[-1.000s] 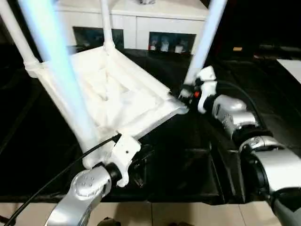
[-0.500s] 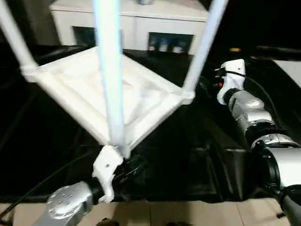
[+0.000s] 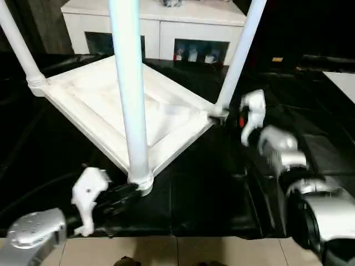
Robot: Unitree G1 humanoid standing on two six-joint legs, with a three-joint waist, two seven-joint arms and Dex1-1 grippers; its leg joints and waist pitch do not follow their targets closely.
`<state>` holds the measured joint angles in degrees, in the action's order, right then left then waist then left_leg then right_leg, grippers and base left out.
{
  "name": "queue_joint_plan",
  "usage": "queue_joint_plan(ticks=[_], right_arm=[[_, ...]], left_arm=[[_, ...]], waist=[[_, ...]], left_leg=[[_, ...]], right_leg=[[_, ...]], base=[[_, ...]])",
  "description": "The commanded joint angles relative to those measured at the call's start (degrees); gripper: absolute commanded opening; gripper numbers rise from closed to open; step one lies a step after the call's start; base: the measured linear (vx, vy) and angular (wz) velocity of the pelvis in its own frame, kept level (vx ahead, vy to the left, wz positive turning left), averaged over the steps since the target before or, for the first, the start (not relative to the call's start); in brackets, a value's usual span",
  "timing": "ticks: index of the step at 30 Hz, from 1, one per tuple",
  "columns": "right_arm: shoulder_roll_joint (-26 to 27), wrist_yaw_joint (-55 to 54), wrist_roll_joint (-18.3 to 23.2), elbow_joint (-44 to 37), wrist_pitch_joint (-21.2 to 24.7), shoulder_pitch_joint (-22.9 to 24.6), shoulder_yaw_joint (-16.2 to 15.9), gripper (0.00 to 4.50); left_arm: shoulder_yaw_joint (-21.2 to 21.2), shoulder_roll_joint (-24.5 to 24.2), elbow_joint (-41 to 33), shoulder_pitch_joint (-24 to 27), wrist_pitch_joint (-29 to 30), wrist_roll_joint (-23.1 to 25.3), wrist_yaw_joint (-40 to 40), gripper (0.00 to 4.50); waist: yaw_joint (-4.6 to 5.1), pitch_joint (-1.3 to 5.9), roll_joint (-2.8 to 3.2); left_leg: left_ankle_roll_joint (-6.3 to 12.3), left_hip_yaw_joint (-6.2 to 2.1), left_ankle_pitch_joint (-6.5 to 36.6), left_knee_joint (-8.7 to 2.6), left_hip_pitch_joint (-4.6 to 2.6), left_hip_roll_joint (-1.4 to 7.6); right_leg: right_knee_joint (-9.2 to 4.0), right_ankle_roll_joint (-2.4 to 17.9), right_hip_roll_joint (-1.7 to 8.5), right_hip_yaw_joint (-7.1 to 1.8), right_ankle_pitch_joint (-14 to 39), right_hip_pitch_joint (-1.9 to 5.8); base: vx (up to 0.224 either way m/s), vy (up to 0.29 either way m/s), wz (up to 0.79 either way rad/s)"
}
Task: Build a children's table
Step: Rotate table base
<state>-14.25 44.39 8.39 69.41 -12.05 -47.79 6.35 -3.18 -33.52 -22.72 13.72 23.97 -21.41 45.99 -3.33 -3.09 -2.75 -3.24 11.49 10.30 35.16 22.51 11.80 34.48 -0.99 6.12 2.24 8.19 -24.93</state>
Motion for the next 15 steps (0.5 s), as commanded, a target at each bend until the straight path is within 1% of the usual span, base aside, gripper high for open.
queue_joint_plan(ticks=[1, 2, 3, 4, 5, 6, 7, 9, 11, 13, 15], right_arm=[[-1.1, 0.6, 0.5, -3.7, -1.0, 1.7, 0.7, 3.21], [-1.1, 0.6, 0.5, -3.7, -1.0, 1.7, 0.7, 3.21], [-1.2, 0.5, 0.4, -4.2, -1.1, 2.6, 0.7, 3.21], [-1.3, -0.2, 0.1, -5.8, -1.2, 4.9, 0.5, 3.21], [-1.3, -0.6, -0.2, -6.9, -1.1, 6.2, 0.3, 3.21], [-1.4, -1.4, -0.5, -7.3, -0.9, 6.8, 0.2, 3.21], [-1.7, -3.2, -1.1, -7.8, -0.3, 8.1, 0.0, 3.21], [-1.8, -4.4, -1.4, -7.9, 0.1, 8.6, 0.0, 3.21], [-2.0, -6.8, -2.2, -8.1, 0.9, 9.4, -0.3, 3.21], [-1.8, -9.8, -2.2, -8.4, 2.3, 10.5, 0.2, 3.21], [-1.7, -10.4, -2.1, -8.5, 2.6, 10.7, 0.4, 3.21]], left_arm=[[-2.8, -0.5, 1.5, -1.8, 1.4, -3.1, 1.1, 1.24], [-2.8, -0.5, 1.5, -1.8, 1.4, -3.1, 1.1, 1.24], [-3.5, -0.3, 1.7, -2.5, 1.8, -3.9, 1.0, 1.3], [-4.4, -0.3, 1.9, -4.0, 1.9, -5.3, 0.8, 1.33], [-4.7, -0.5, 2.0, -4.4, 1.7, -5.8, 0.9, 1.56], [-4.8, -0.7, 2.1, -4.5, 1.6, -5.9, 1.0, 1.56], [-5.2, -1.0, 2.3, -4.5, 1.2, -6.0, 1.1, 1.66], [-5.7, -1.0, 2.7, -4.6, 1.0, -5.8, 1.1, 1.78], [-6.2, -1.4, 3.3, -4.7, 1.0, -5.6, 1.6, 1.95], [-7.4, -2.3, 4.4, -5.1, 0.7, -5.7, 2.2, 2.13], [-7.5, -2.5, 4.4, -5.2, 0.8, -5.8, 2.3, 2.21]], waist=[[0.07, 3.6, 1.22], [0.05, 3.55, 1.17], [0.17, 3.54, 1.29], [0.15, 3.48, 1.17], [0.08, 3.37, 1.17], [0.04, 3.31, 1.23], [0.05, 3.39, 1.03], [0.22, 3.42, 0.99], [0.34, 3.3, 0.95], [0.59, 3.27, 0.77], [0.79, 3.2, 0.85]], left_leg=[[-1.46, -0.54, 23.3, -5.31, -1.76, 0.98], [-1.61, -0.51, 23.6, -5.32, -1.82, 0.9], [-1.85, -0.66, 24.3, -5.36, -1.83, 0.97], [-1.98, -0.64, 24.6, -5.42, -1.78, 0.91], [-2.28, -0.59, 25.8, -5.33, -2.16, 0.92], [-2.42, -0.75, 26.2, -5.48, -1.96, 0.92], [-2.65, -0.8, 26.6, -5.46, -2.01, 0.9], [-2.75, -0.91, 26.8, -5.45, -1.86, 0.84], [-2.84, -0.92, 27.2, -5.44, -1.89, 0.78], [-2.93, -1.07, 28.0, -5.41, -1.81, 0.68], [-3.07, -1.19, 28.9, -5.42, -1.94, 0.73]], right_leg=[[-3.44, 11.6, 0.42, -0.89, 18.1, 1.93], [-3.5, 11.3, 0.39, -0.9, 18.8, 1.95], [-3.5, 11.1, 0.44, -0.9, 19.5, 1.9], [-3.62, 10.8, 0.44, -0.87, 20.2, 2.0], [-3.9, 10.5, 0.36, -0.97, 21.0, 1.54], [-3.91, 10.2, 0.43, -0.9, 21.7, 1.83], [-3.99, 9.6, 0.48, -0.86, 22.9, 1.8], [-4.08, 9.1, 0.54, -0.83, 24.2, 1.89], [-4.33, 8.6, 0.54, -0.81, 25.7, 1.72], [-4.51, 7.6, 0.6, -0.68, 27.9, 1.72], [-4.68, 7.1, 0.63, -0.6, 29.2, 1.53]], base=[[0.0, 0.0, 0.0], [0.0, 0.0, 0.0], [0.0, 0.0, 0.0], [0.0, 0.0, 0.0], [0.0, 0.0, 0.0], [0.0, 0.0, 0.0], [0.0, 0.0, 0.0], [0.0, 0.0, 0.0], [0.0, 0.0, 0.0], [0.0, 0.0, 0.0], [0.0, 0.0, 0.0]])
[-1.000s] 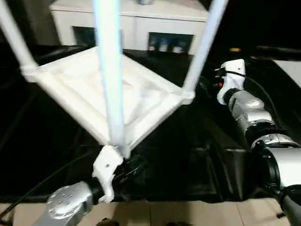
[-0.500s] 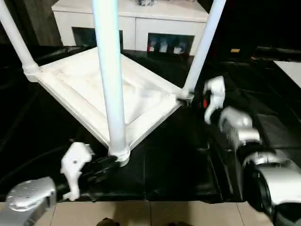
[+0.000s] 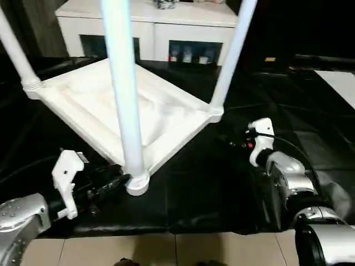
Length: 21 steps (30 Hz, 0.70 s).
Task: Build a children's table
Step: Rotate table base
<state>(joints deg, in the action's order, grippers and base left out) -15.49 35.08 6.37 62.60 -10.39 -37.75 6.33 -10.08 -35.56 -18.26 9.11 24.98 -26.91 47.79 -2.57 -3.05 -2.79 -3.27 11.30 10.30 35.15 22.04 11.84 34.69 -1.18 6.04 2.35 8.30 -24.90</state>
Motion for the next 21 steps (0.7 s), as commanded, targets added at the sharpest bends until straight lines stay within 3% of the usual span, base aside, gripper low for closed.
queue_joint_plan(ticks=[1, 6, 8, 10, 12, 14, 18, 21], right_arm=[[-0.2, -2.0, -0.2, -1.8, 1.2, 0.7, 0.4, 3.21], [1.0, -5.3, -1.7, -0.1, 1.4, -0.6, -0.3, 3.21], [1.5, -6.2, -2.2, 0.8, 1.8, -1.4, -0.9, 3.21], [1.8, -6.9, -2.5, 1.3, 2.0, -1.9, -1.3, 3.21], [2.3, -7.0, -2.3, 1.8, 2.3, -2.4, -1.2, 3.21], [2.8, -7.4, -2.6, 2.6, 2.4, -3.0, -1.5, 3.21], [4.7, -7.0, -1.9, 4.0, 2.6, -4.6, -0.8, 3.21], [5.7, -6.4, -1.8, 4.4, 2.4, -5.5, -0.8, 3.21]], left_arm=[[-0.5, 0.0, -0.5, -1.6, 0.1, -1.1, 0.3, 2.21], [2.7, 4.5, -1.4, -6.9, 1.9, -4.4, -1.5, 2.59], [5.2, 6.7, 0.4, -9.1, 1.0, -3.1, -2.0, 2.9], [6.5, 8.3, 2.0, -10.5, 0.2, -2.2, -2.3, 2.94], [7.8, 9.1, 3.1, -11.6, -0.3, -1.5, -2.1, 3.15], [9.5, 10.6, 4.0, -13.5, 0.2, -1.5, -2.0, 3.27], [14.2, 14.7, 4.5, -19.1, 2.0, -2.3, -1.6, 3.59], [17.0, 17.7, 5.7, -22.9, 2.2, -2.3, -1.3, 3.75]], waist=[[0.13, 3.13, 0.89], [0.37, 3.0, 0.99], [0.51, 3.12, 0.87], [0.46, 3.14, 0.8], [0.69, 3.19, 0.81], [0.88, 3.2, 0.67], [0.77, 3.2, 0.88], [0.84, 3.38, 0.81]], left_leg=[[-3.08, -1.04, 29.3, -5.4, -1.53, 0.7], [-3.58, -1.02, 32.2, -5.21, -2.27, 0.62], [-3.63, -1.22, 31.5, -5.33, -1.82, 0.6], [-3.67, -1.11, 31.4, -5.21, -2.0, 0.56], [-3.65, -1.36, 31.2, -5.4, -1.54, 0.56], [-3.68, -1.39, 31.6, -5.42, -1.64, 0.6], [-3.57, -1.16, 32.8, -5.23, -2.4, 0.59], [-3.42, -1.25, 31.6, -5.49, -1.84, 0.74]], right_leg=[[-4.96, 7.2, 0.68, -0.69, 29.4, 1.42], [-5.45, 6.9, 0.45, -0.47, 31.1, 0.77], [-5.45, 6.1, 0.66, -0.36, 31.8, 1.26], [-5.68, 5.9, 0.63, -0.34, 31.9, 1.02], [-5.59, 5.6, 0.78, -0.18, 32.2, 1.53], [-5.71, 5.4, 0.76, -0.04, 32.5, 1.42], [-6.07, 6.3, 0.68, -0.08, 31.7, 0.8], [-5.66, 7.2, 0.9, -0.14, 29.4, 1.47]], base=[[0.0, 0.0, 0.0], [0.0, 0.0, 0.0], [0.0, 0.0, 0.0], [0.0, 0.0, 0.0], [0.0, 0.0, 0.0], [0.0, 0.0, 0.0], [0.0, 0.0, 0.0], [0.0, 0.0, 0.0]])
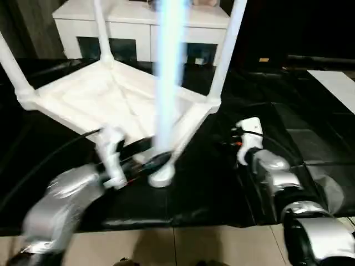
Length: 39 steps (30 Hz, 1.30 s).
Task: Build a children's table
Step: Rotate table base
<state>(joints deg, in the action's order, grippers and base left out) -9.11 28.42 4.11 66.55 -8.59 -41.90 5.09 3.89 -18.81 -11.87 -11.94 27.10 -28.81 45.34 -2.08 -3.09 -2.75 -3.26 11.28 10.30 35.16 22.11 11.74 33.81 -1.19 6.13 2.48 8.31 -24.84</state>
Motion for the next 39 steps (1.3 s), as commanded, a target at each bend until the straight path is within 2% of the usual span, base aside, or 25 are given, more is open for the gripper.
queue_joint_plan(ticks=[1, 3, 4, 6, 9, 10, 12, 13, 14, 17, 18, 19, 20, 21, 25, 26, 27, 28, 30, 32, 33, 34, 35, 36, 39], right_arm=[[-0.3, 1.1, 0.7, 0.4, 0.5, -1.8, 0.4, 3.21], [0.3, 2.0, 1.1, 0.6, 0.8, -2.3, 0.5, 3.21], [0.8, 3.3, 0.9, 0.7, 0.8, -2.3, 0.0, 3.21], [1.4, 4.5, 0.4, 1.0, 0.6, -2.3, -0.7, 3.21], [2.0, 5.3, 0.3, 1.0, 0.5, -2.1, -0.9, 3.21], [2.3, 6.0, 0.4, 0.8, 0.4, -1.8, -0.8, 3.21], [2.5, 7.3, 0.7, 0.3, 0.5, -1.2, -0.9, 3.21], [2.6, 7.9, 0.9, 0.1, 0.6, -1.0, -0.9, 3.21], [2.5, 8.3, 0.9, -0.3, 0.4, -0.6, -0.9, 3.21], [2.2, 8.2, 1.1, -1.0, -0.1, 0.1, -0.6, 3.21], [1.6, 7.9, 2.1, -2.0, -0.4, 0.5, 0.4, 3.21], [1.0, 7.9, 3.1, -2.9, -0.5, 0.8, 1.4, 3.21], [0.4, 8.1, 3.8, -3.9, -0.5, 1.1, 2.1, 3.21], [0.0, 8.4, 4.2, -4.4, -0.5, 1.4, 2.5, 3.21], [-2.3, 10.4, 5.1, -8.1, -0.5, 3.7, 3.2, 3.21], [-3.2, 11.3, 5.5, -10.3, -0.1, 4.9, 3.5, 3.21], [-3.4, 11.5, 5.6, -10.7, 0.0, 5.1, 3.6, 3.21], [-4.0, 12.1, 5.9, -12.1, 0.3, 5.9, 3.7, 3.21], [-5.9, 14.8, 6.9, -16.8, 1.7, 8.4, 3.7, 3.21], [-7.2, 17.0, 7.6, -19.8, 3.2, 10.1, 3.5, 3.21], [-7.6, 17.6, 7.8, -20.8, 3.6, 10.7, 3.4, 3.21], [-9.2, 19.9, 8.1, -23.5, 4.7, 12.5, 2.7, 3.21], [-9.9, 20.7, 8.1, -24.4, 5.1, 13.2, 2.4, 3.21], [-11.1, 22.2, 7.6, -25.9, 5.4, 14.2, 1.6, 3.21], [-14.4, 26.8, 5.8, -30.4, 6.8, 16.9, -1.4, 3.21]], left_arm=[[4.5, 2.2, 0.1, -3.6, 0.0, -0.1, 1.5, 3.75], [6.6, 3.7, 1.5, -5.9, -0.5, 0.9, 2.3, 4.09], [8.2, 5.2, 2.9, -7.8, -0.9, 1.4, 3.0, 4.13], [9.9, 7.0, 5.0, -10.2, -1.6, 2.3, 3.8, 4.13], [11.4, 8.8, 7.5, -12.4, -2.6, 3.3, 4.5, 4.45], [12.4, 10.0, 9.3, -13.8, -3.4, 3.9, 4.7, 4.45], [13.2, 11.4, 11.2, -15.0, -4.4, 4.5, 4.7, 4.45], [13.5, 11.9, 12.0, -15.4, -4.9, 4.7, 4.7, 4.45], [13.8, 12.8, 14.0, -16.3, -6.5, 6.0, 3.9, 4.45], [14.3, 14.3, 19.4, -18.4, -11.5, 10.3, 0.7, 4.45], [14.5, 14.5, 23.3, -20.1, -14.4, 13.5, -2.0, 4.45], [14.2, 14.4, 25.2, -20.8, -15.7, 14.5, -2.7, 4.45], [13.8, 14.2, 25.5, -21.0, -15.6, 14.2, -2.2, 4.45], [13.4, 14.1, 25.4, -21.0, -15.2, 13.7, -1.6, 4.45], [13.4, 12.4, 23.7, -19.7, -15.0, 13.2, 0.8, 4.45], [13.4, 11.6, 23.0, -18.8, -15.4, 13.0, 2.3, 4.45], [13.4, 11.5, 22.8, -18.6, -15.4, 12.9, 2.5, 4.45], [13.3, 10.9, 21.7, -17.8, -14.8, 11.9, 4.0, 4.45], [13.7, 7.4, 16.8, -15.0, -10.7, 8.2, 9.4, 4.45], [13.7, 5.1, 14.6, -13.7, -9.1, 6.6, 11.9, 4.45], [13.7, 4.4, 14.1, -13.4, -8.8, 6.3, 12.6, 4.45], [13.5, 1.7, 13.0, -12.7, -8.2, 5.8, 14.9, 4.45], [13.3, 0.7, 12.8, -12.5, -8.1, 5.7, 15.8, 4.45], [13.2, -1.3, 13.2, -12.5, -8.7, 6.3, 17.5, 4.45], [13.9, -6.3, 17.2, -13.8, -12.1, 10.6, 21.4, 4.45]], waist=[[0.19, 3.45, 0.75], [0.13, 3.51, 0.82], [0.21, 3.56, 0.86], [0.24, 3.69, 1.01], [0.13, 3.9, 0.65], [0.11, 4.04, 1.14], [0.15, 4.12, 1.65], [0.22, 4.22, 1.36], [0.16, 4.27, 1.85], [0.43, 4.44, 1.61], [0.39, 4.43, 1.92], [0.26, 4.56, 2.29], [0.22, 4.59, 2.44], [0.19, 4.67, 2.15], [-0.02, 4.6, 2.43], [0.06, 4.47, 2.85], [0.2, 4.44, 2.64], [0.27, 4.37, 2.98], [0.21, 4.32, 2.8], [0.17, 4.28, 3.01], [0.19, 4.23, 3.51], [0.34, 3.98, 3.3], [0.33, 4.01, 3.38], [0.32, 3.85, 3.82], [0.39, 3.79, 3.79]], left_leg=[[-3.31, -1.11, 31.1, -5.42, -2.05, 0.83], [-3.02, -0.89, 30.3, -5.33, -2.05, 0.73], [-2.95, -0.98, 29.4, -5.43, -1.63, 0.77], [-2.81, -0.91, 27.9, -5.44, -1.45, 0.8], [-1.95, -0.62, 24.3, -5.32, -1.09, 0.81], [-1.71, -0.44, 22.9, -5.16, -1.27, 0.74], [-1.41, -0.4, 21.9, -5.12, -1.27, 0.78], [-0.92, -0.41, 21.0, -5.1, -1.02, 0.78], [-0.88, -0.46, 20.6, -5.11, -1.0, 0.82], [0.46, -0.36, 19.3, -4.95, -0.97, 0.69], [0.77, -0.37, 19.0, -4.93, -0.91, 0.71], [0.98, -0.28, 19.2, -4.76, -1.33, 0.71], [1.17, -0.23, 19.1, -4.76, -1.45, 0.67], [1.48, -0.29, 17.8, -4.73, -1.01, 0.75], [2.76, -0.05, 16.3, -4.58, -1.01, 0.78], [2.45, -0.06, 17.5, -4.67, -1.08, 0.73], [2.34, -0.1, 18.0, -4.68, -0.98, 0.73], [2.09, -0.2, 18.8, -4.77, -0.89, 0.68], [2.01, -0.22, 19.2, -4.85, -0.92, 0.79], [2.01, -0.05, 20.1, -4.84, -1.35, 0.81], [1.88, -0.07, 20.5, -4.87, -1.41, 0.75], [1.51, -0.15, 22.2, -5.11, -1.33, 0.72], [1.28, -0.18, 22.4, -5.07, -1.43, 0.76], [0.88, -0.31, 23.1, -5.2, -1.48, 0.7], [0.55, -0.39, 24.1, -5.28, -1.45, 0.63]], right_leg=[[-4.75, 7.5, 0.85, -0.38, 28.7, 1.26], [-4.71, 7.9, 0.79, -0.51, 27.6, 1.25], [-4.52, 8.2, 0.92, -0.55, 26.7, 1.66], [-4.35, 9.0, 0.97, -0.67, 24.5, 1.82], [-3.77, 10.9, 1.06, -0.91, 20.5, 2.31], [-3.7, 11.4, 0.98, -0.96, 18.8, 2.26], [-3.41, 12.4, 0.86, -0.96, 16.3, 2.45], [-3.22, 12.9, 0.87, -0.91, 14.9, 2.84], [-3.06, 13.3, 0.94, -0.91, 14.1, 2.98], [-3.24, 13.5, 0.78, -0.83, 12.9, 3.14], [-3.29, 13.5, 0.82, -0.8, 13.0, 3.22], [-3.25, 13.5, 0.83, -0.85, 13.1, 3.0], [-3.36, 13.8, 0.8, -0.86, 12.7, 2.95], [-2.98, 14.5, 0.93, -0.83, 11.2, 3.46], [-2.98, 15.6, 0.86, -0.79, 10.5, 3.43], [-3.21, 15.3, 0.75, -0.72, 12.1, 3.36], [-3.27, 15.0, 0.78, -0.7, 12.9, 3.45], [-3.36, 14.5, 0.84, -0.68, 14.6, 3.46], [-3.43, 14.2, 0.93, -0.74, 15.8, 3.51], [-3.61, 14.0, 0.62, -0.73, 17.1, 3.01], [-3.63, 14.0, 0.55, -0.73, 17.6, 2.92], [-3.94, 12.9, 0.32, -0.59, 19.8, 2.95], [-3.97, 12.7, 0.45, -0.62, 20.6, 2.82], [-4.16, 12.1, 0.36, -0.59, 21.8, 2.69], [-4.32, 10.9, 0.3, -0.53, 23.4, 2.7]], base=[[0.0, 0.0, 0.0], [0.0, 0.0, 0.0], [0.0, 0.0, 0.0], [0.0, 0.0, 0.0], [0.0, 0.0, 0.0], [0.0, 0.0, 0.0], [0.0, 0.0, 0.0], [0.0, 0.0, 0.0], [0.0, 0.0, 0.0], [0.0, 0.0, 0.0], [0.0, 0.0, 0.0], [0.0, 0.0, 0.0], [0.0, 0.0, 0.0], [0.0, 0.0, 0.0], [0.0, 0.0, 0.0], [0.0, 0.0, 0.0], [0.0, 0.0, 0.0], [0.0, 0.0, 0.0], [0.0, 0.0, 0.0], [0.0, 0.0, 0.0], [0.0, 0.0, 0.0], [0.0, 0.0, 0.0], [0.0, 0.0, 0.0], [0.0, 0.0, 0.0], [0.0, 0.0, 0.0]])
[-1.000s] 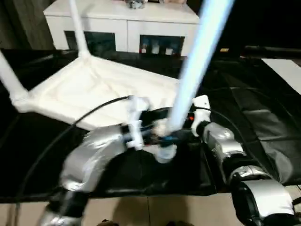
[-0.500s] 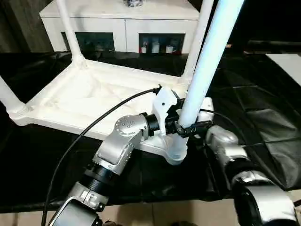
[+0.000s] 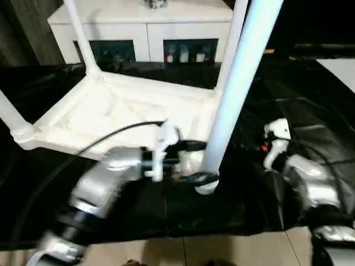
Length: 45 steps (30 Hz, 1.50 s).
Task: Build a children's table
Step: Rotate table base
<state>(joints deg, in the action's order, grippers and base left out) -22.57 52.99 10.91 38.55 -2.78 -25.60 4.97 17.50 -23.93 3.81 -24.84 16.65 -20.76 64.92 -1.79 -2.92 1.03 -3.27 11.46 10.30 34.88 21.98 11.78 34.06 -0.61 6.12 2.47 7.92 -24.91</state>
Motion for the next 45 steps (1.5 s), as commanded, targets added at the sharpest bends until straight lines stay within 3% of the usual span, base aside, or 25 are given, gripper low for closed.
queue_joint_plan(ticks=[1, 3, 4, 7, 9, 12, 15, 16, 20, 23, 29, 32, 34, 39, 45], right_arm=[[-1.6, 3.2, -1.4, -3.4, 1.5, 1.1, -2.0, 3.21], [-3.5, 6.2, -1.4, -8.4, 4.3, 3.4, -4.4, 3.21], [-4.0, 7.3, -1.4, -10.4, 5.3, 4.2, -5.3, 3.21], [-4.2, 8.1, -1.0, -12.8, 6.8, 5.1, -5.9, 3.21], [-4.6, 8.9, -0.3, -15.8, 8.5, 5.9, -7.1, 3.21], [-5.7, 11.1, 0.4, -19.2, 10.4, 6.9, -8.6, 3.21], [-7.4, 13.7, 1.8, -23.2, 14.3, 8.1, -9.8, 3.21], [-8.2, 14.6, 1.7, -24.5, 15.4, 8.5, -10.3, 3.21], [-10.2, 16.6, 0.6, -26.9, 17.2, 9.4, -11.8, 3.21], [-10.7, 15.6, 0.9, -28.3, 18.2, 9.6, -12.0, 3.21], [-10.8, 15.7, 1.2, -29.5, 20.0, 9.7, -12.5, 3.21], [-10.9, 15.8, 1.2, -29.7, 20.1, 9.8, -12.7, 3.21], [-11.2, 15.7, 1.1, -29.7, 20.3, 9.8, -12.9, 3.21], [-11.1, 15.3, 1.0, -29.3, 20.0, 9.5, -12.8, 3.21], [-10.4, 13.4, 0.3, -28.0, 18.5, 9.2, -11.8, 3.21]], left_arm=[[0.7, -2.2, 2.9, -1.4, -3.0, 4.0, 2.6, 4.45], [2.9, -4.3, 8.6, -4.1, -7.6, 9.2, 2.2, 4.45], [3.8, -4.6, 11.7, -5.6, -9.9, 11.1, 1.9, 4.45], [5.0, -4.5, 16.0, -7.8, -12.7, 13.5, 1.4, 4.45], [7.5, -3.6, 24.7, -11.9, -18.8, 18.7, -1.8, 4.45], [8.5, -2.8, 28.4, -13.7, -19.9, 19.8, -0.5, 4.09], [9.1, -2.2, 30.2, -14.3, -19.6, 19.9, 2.9, 3.83], [9.6, -2.1, 31.5, -14.7, -20.4, 20.6, 3.8, 3.71], [11.1, -1.8, 35.4, -15.9, -23.4, 22.7, 5.1, 3.44], [10.8, 0.1, 42.9, -18.6, -29.4, 25.1, 1.3, 3.21], [9.6, 2.0, 45.5, -19.5, -29.8, 24.8, 0.5, 2.52], [9.7, 2.2, 46.2, -19.8, -29.9, 25.1, 1.2, 2.4], [10.6, 2.2, 49.2, -20.9, -29.9, 26.9, 2.7, 2.22], [9.3, 2.7, 49.9, -21.0, -27.9, 25.9, 2.8, 1.85], [6.8, 3.4, 46.9, -18.6, -18.5, 24.6, -0.8, 1.44]], waist=[[0.18, 3.59, 0.02], [0.11, 3.46, 0.1], [0.1, 3.5, 0.44], [0.09, 3.58, 0.26], [0.14, 3.55, 0.36], [0.14, 3.62, 0.18], [-0.4, 3.84, 0.42], [-0.18, 3.88, 0.39], [-0.56, 3.98, 0.33], [-0.74, 4.06, 0.33], [-1.42, 4.26, 0.24], [-1.6, 4.25, 0.22], [-1.77, 4.18, 0.12], [-1.79, 3.94, 0.06], [-1.5, 3.51, 0.12]], left_leg=[[0.44, -0.59, 24.1, -4.95, -1.28, 0.48], [0.4, -0.64, 24.7, -4.99, -1.43, 0.41], [0.12, -0.73, 25.4, -5.02, -1.53, 0.44], [-0.43, -1.01, 25.9, -5.12, -1.43, 0.53], [-0.38, -1.02, 26.5, -4.98, -1.58, 0.31], [-0.22, -1.15, 26.1, -5.08, -1.33, 0.28], [0.24, -1.1, 24.4, -5.31, -1.23, 0.76], [0.3, -1.06, 24.0, -5.36, -0.91, 0.73], [0.74, -0.77, 23.2, -5.13, -1.23, 0.8], [1.02, -0.71, 22.0, -4.98, -1.06, 0.71], [1.7, -0.5, 19.3, -4.81, -1.05, 0.9], [1.81, -0.47, 19.1, -4.82, -1.06, 0.93], [1.76, -0.45, 19.4, -4.82, -1.14, 0.9], [1.13, -0.59, 21.0, -4.98, -1.23, 0.88], [0.37, -0.81, 24.6, -5.05, -1.57, 0.65]], right_leg=[[-4.71, 9.4, 0.39, -0.59, 25.2, 2.68], [-5.16, 8.2, 0.23, -0.56, 27.1, 2.44], [-5.18, 7.7, 0.32, -0.55, 27.9, 2.35], [-5.33, 7.2, 0.76, -0.48, 29.5, 2.4], [-5.7, 6.6, 0.62, -0.37, 30.9, 2.13], [-5.79, 5.7, 0.74, -0.25, 31.1, 2.51], [-5.3, 8.4, 0.92, -0.47, 26.5, 2.74], [-5.01, 9.4, 0.89, -0.47, 24.3, 2.95], [-4.88, 11.0, 0.98, -0.64, 21.7, 2.91], [-4.79, 11.7, 1.08, -0.66, 19.9, 3.09], [-4.29, 13.3, 1.28, -0.74, 16.2, 3.39], [-4.27, 13.3, 1.27, -0.73, 16.1, 3.36], [-4.4, 12.7, 1.31, -0.74, 17.6, 3.3], [-4.79, 11.7, 1.42, -0.69, 21.5, 3.12], [-5.7, 9.6, 1.39, -0.34, 28.6, 2.7]], base=[[0.0, 0.0, 0.0], [0.0, 0.0, 0.0], [0.0, 0.0, 0.0], [0.0, 0.0, 0.0], [0.0, 0.0, 0.0], [0.0, 0.0, 0.0], [0.0, 0.0, 0.0], [0.0, 0.0, 0.0], [0.0, 0.0, 0.0], [0.0, 0.0, 0.0], [0.0, 0.0, 0.0], [0.0, 0.0, 0.0], [0.0, 0.0, 0.0], [0.0, 0.0, 0.0], [0.0, 0.0, 0.0]])
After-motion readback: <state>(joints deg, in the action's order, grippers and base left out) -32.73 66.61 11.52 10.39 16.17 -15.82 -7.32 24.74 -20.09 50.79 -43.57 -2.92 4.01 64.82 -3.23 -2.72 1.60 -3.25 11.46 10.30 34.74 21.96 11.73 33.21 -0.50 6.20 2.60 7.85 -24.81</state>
